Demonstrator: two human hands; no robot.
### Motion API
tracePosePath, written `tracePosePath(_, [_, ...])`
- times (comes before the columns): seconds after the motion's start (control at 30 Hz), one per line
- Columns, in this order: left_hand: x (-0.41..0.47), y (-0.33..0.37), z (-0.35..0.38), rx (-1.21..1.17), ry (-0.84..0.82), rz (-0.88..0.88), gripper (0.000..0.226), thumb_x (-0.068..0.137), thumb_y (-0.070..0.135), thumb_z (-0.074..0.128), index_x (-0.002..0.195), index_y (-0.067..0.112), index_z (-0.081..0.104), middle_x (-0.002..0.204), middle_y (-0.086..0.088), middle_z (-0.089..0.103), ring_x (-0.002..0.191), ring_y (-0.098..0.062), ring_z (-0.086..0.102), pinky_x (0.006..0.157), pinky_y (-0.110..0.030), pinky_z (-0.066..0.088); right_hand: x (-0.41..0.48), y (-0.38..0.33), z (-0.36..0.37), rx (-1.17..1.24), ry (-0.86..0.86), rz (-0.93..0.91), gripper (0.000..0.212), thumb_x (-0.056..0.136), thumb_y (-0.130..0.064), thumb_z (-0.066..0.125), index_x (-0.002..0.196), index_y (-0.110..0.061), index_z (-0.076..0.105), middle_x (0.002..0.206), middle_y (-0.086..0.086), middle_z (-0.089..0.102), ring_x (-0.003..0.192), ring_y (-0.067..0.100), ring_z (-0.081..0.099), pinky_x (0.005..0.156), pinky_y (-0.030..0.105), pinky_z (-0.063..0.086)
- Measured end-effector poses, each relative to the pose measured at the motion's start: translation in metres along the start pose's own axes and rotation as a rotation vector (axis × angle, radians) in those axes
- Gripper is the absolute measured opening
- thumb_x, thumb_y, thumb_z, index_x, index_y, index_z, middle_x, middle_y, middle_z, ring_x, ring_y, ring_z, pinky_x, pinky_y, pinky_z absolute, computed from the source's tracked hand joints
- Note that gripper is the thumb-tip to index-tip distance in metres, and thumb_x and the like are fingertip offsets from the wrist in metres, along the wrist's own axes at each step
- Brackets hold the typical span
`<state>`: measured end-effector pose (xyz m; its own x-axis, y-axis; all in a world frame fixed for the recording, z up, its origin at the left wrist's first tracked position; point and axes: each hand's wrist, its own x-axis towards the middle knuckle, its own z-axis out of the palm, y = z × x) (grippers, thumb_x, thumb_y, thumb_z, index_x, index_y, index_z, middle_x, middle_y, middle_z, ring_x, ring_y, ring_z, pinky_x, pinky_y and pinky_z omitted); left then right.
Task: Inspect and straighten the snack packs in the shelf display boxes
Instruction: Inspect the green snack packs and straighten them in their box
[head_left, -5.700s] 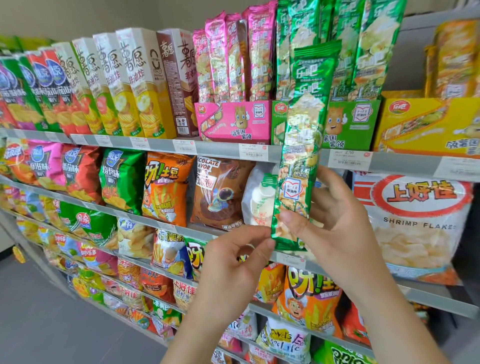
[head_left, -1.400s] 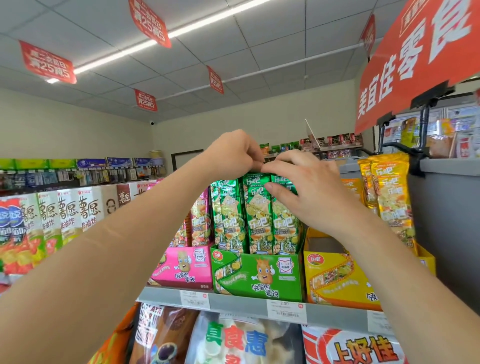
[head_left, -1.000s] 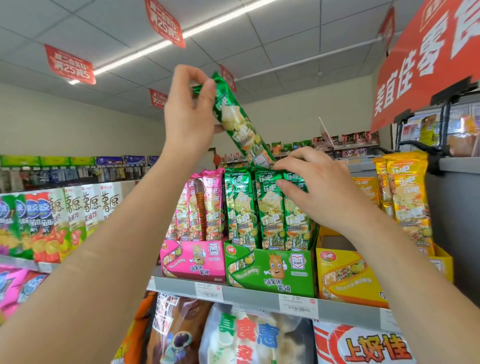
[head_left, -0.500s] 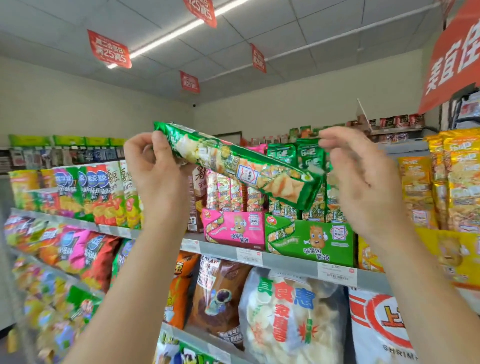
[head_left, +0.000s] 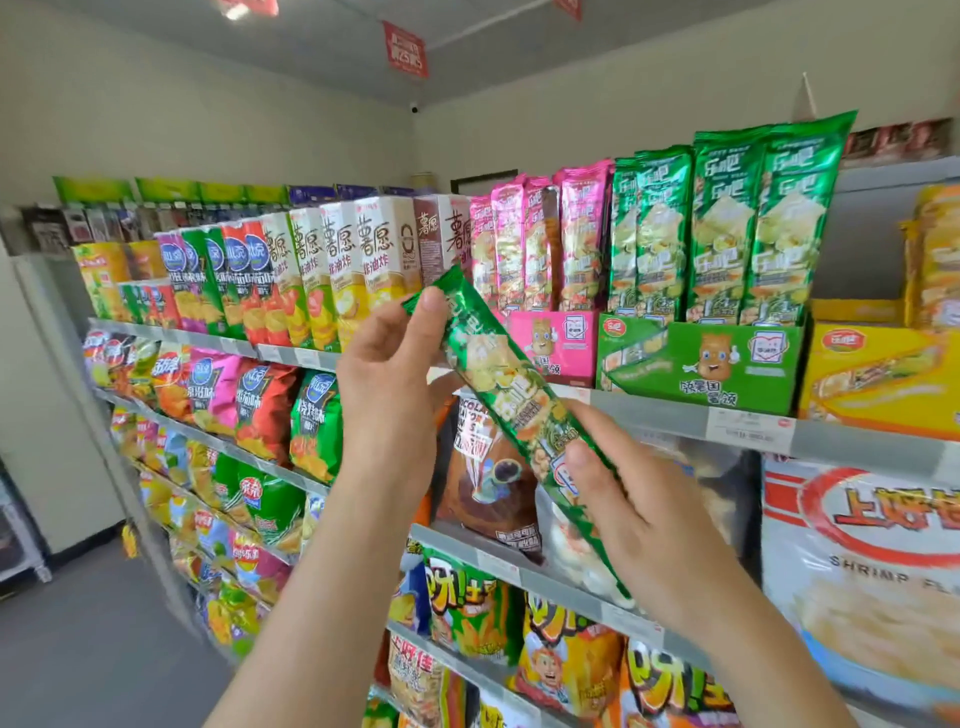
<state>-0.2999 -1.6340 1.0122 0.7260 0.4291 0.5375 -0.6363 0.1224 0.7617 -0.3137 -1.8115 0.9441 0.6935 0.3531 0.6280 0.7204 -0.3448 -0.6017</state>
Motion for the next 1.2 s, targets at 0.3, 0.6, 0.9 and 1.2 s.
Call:
tracePosePath(0.3, [-0.017, -0.005, -0.011, -0.404, -0.135, -0.226, 0.06, 0.07, 0.043, 0.064, 0.121, 0.013, 0.051, 0.105, -0.008, 0.055, 0.094, -0.025, 0.052, 0.085, -0.04, 0.044, -0.023, -0.004, 0.019, 0.549, -0.126, 0.203, 0.032, 0.092, -0.055, 0.043, 0.112, -0.043, 0.065, 0.074, 0.003, 0.067, 0.058, 0.011, 0.062, 0.058, 0.021, 0.047])
tracePosePath(0.6, [-0.026, -0.015, -0.015, -0.338, -0.123, -0.158, 0.045, 0.076, 0.041, 0.069, 0.101, 0.006, 0.057, 0.095, -0.014, 0.049, 0.089, -0.028, 0.045, 0.086, -0.045, 0.035, -0.035, -0.001, 0.021, 0.628, -0.1, 0.324, 0.039, 0.091, -0.067, 0.043, 0.093, -0.037, 0.067, 0.067, -0.001, 0.069, 0.047, 0.009, 0.059, 0.053, 0.02, 0.049])
tracePosePath(0.9, [-0.036, -0.031, -0.029, -0.257, -0.298, -0.164, 0.034, 0.079, 0.035, 0.062, 0.103, 0.015, 0.075, 0.096, -0.003, 0.074, 0.077, -0.012, 0.064, 0.07, -0.028, 0.055, -0.042, 0.012, 0.021, 0.728, -0.228, 0.279, 0.051, 0.071, -0.064, 0.074, 0.101, -0.023, 0.067, 0.07, 0.01, 0.067, 0.043, 0.021, 0.056, 0.047, 0.022, 0.044])
tracePosePath(1.2, [-0.048, -0.047, -0.035, -0.415, -0.294, -0.359, 0.027, 0.085, 0.03, 0.056, 0.083, 0.016, 0.079, 0.104, -0.001, 0.074, 0.092, -0.015, 0.069, 0.088, -0.043, 0.05, -0.06, 0.034, 0.029, 0.54, -0.25, 0.319, 0.06, 0.073, -0.053, 0.078, 0.128, -0.051, 0.053, 0.11, -0.011, 0.072, 0.09, 0.008, 0.071, 0.077, 0.02, 0.054])
